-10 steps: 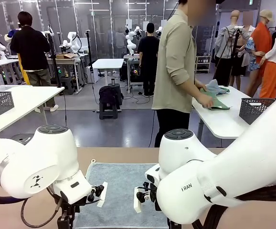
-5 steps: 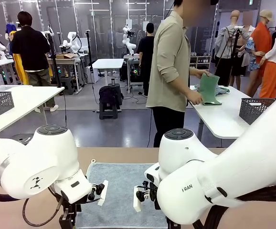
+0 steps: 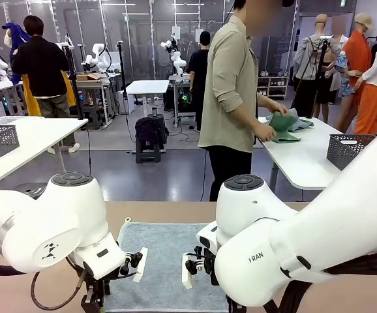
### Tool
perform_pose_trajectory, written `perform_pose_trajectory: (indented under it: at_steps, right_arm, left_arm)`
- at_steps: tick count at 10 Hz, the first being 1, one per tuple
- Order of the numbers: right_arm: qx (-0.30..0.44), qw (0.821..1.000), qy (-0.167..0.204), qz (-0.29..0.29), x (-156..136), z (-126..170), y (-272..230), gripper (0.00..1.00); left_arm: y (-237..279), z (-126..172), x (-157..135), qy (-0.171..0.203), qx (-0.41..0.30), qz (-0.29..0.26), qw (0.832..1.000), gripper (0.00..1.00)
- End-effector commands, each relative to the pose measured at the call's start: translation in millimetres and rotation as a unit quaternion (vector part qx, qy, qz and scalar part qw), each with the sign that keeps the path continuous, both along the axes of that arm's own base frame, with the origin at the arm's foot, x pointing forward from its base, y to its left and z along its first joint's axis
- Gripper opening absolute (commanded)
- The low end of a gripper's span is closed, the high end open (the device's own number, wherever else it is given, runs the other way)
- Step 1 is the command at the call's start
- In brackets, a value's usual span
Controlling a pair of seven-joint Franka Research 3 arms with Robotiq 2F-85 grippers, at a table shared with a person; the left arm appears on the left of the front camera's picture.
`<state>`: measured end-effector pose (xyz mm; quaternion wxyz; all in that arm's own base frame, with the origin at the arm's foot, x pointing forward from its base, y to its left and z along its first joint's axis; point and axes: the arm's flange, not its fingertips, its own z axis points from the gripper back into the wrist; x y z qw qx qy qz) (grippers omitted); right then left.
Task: Fold the towels and place them in the basket.
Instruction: When a person lays out a Towel with hook on the table, fold it in half twice.
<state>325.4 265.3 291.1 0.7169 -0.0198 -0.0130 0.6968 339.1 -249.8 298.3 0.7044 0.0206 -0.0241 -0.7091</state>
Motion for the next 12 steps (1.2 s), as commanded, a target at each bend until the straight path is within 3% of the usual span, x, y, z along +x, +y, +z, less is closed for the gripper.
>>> perform_pose_trajectory:
  at_steps: [1,2,3,4,5,6,7,8,11,12]
  right_arm:
    - [-0.001,1.000,-0.011,0.002,-8.6,-11.8,-9.0,0.57]
    - [-0.004,1.000,-0.006,0.001,-8.8,-11.6,-8.8,0.40]
    - [-0.004,1.000,-0.006,0.002,-9.3,-11.6,-8.8,0.37]
    - [-0.003,1.000,-0.006,0.004,-9.7,-11.4,-8.5,0.20]
    - [-0.004,1.000,-0.006,0.005,-10.1,-11.6,-8.2,0.17]
    - [-0.003,1.000,-0.005,0.005,-10.8,-12.1,-8.4,0.00]
    - [-0.003,1.000,-0.004,0.005,-11.4,-12.4,-8.8,0.00]
    - [-0.002,1.000,-0.002,0.005,-11.7,-12.4,-9.2,0.00]
    - [-0.007,1.000,0.002,0.011,-12.5,-13.0,-8.8,0.00]
    - [-0.029,0.999,-0.004,-0.027,-14.5,-13.3,-8.1,0.00]
  left_arm:
    - [20.9,-14.9,-23.6,-0.019,0.003,0.000,1.000,0.57]
    - [21.3,-15.0,-24.1,-0.022,0.006,0.000,1.000,0.37]
    - [21.0,-15.1,-24.4,-0.025,0.005,-0.001,1.000,0.37]
    - [20.8,-15.1,-24.5,-0.027,0.005,-0.002,1.000,0.18]
    - [20.9,-15.4,-24.3,-0.027,0.006,-0.002,1.000,0.32]
    - [21.2,-15.8,-24.3,-0.026,0.006,-0.003,1.000,0.00]
    - [20.9,-15.4,-24.5,-0.025,0.007,-0.005,1.000,0.12]
    - [20.5,-14.6,-24.5,-0.024,0.007,-0.008,1.000,0.00]
    - [19.5,-10.4,-26.5,-0.021,-0.008,-0.024,0.999,0.00]
    - [19.1,-9.9,-26.1,-0.021,-0.006,0.001,1.000,0.00]
